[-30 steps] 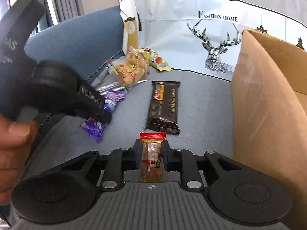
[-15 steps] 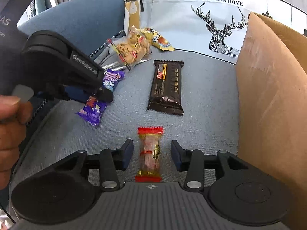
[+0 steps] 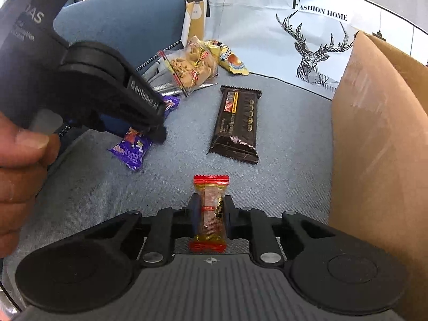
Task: Organize snacks
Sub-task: 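Lift both held snacks and carry them above the cardboard box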
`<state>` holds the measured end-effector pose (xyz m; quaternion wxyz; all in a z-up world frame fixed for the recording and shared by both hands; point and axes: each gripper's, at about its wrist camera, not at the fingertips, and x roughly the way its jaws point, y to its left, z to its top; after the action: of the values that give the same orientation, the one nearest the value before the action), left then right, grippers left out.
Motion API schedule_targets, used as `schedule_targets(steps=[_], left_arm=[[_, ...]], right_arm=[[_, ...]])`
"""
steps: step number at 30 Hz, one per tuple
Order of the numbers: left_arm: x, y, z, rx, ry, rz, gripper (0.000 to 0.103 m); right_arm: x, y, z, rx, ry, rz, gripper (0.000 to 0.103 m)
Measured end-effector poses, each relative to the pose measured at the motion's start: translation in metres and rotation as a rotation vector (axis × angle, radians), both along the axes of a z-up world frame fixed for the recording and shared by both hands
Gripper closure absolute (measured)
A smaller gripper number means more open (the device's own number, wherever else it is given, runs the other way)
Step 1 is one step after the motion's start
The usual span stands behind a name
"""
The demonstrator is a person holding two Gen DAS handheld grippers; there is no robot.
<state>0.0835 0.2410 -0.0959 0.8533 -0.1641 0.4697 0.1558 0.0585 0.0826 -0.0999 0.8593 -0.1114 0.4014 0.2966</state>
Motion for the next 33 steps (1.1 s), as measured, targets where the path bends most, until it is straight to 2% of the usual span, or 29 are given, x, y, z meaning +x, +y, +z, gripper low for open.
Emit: schedule_targets(steps=[10,20,33], left_arm=[[-0.005,0.0,0.017,-0.03,-0.086,0.024,0.087],[-0.016,0.01,0.047,-0.014,-0.238,0.152,0.087],[-0.019,-0.018,0.069,0.014,-0.333,0.082,0.087]], right_arm=[[0.001,-0.01,0.025,0.095,-0.119,-0.069,0.085],[-0.011,-0.024,0.064,0.209,-0.27,-0.1,0.085],[-0.022,-0.043,0.092,0.228,-0.357,-0.122,0.085]])
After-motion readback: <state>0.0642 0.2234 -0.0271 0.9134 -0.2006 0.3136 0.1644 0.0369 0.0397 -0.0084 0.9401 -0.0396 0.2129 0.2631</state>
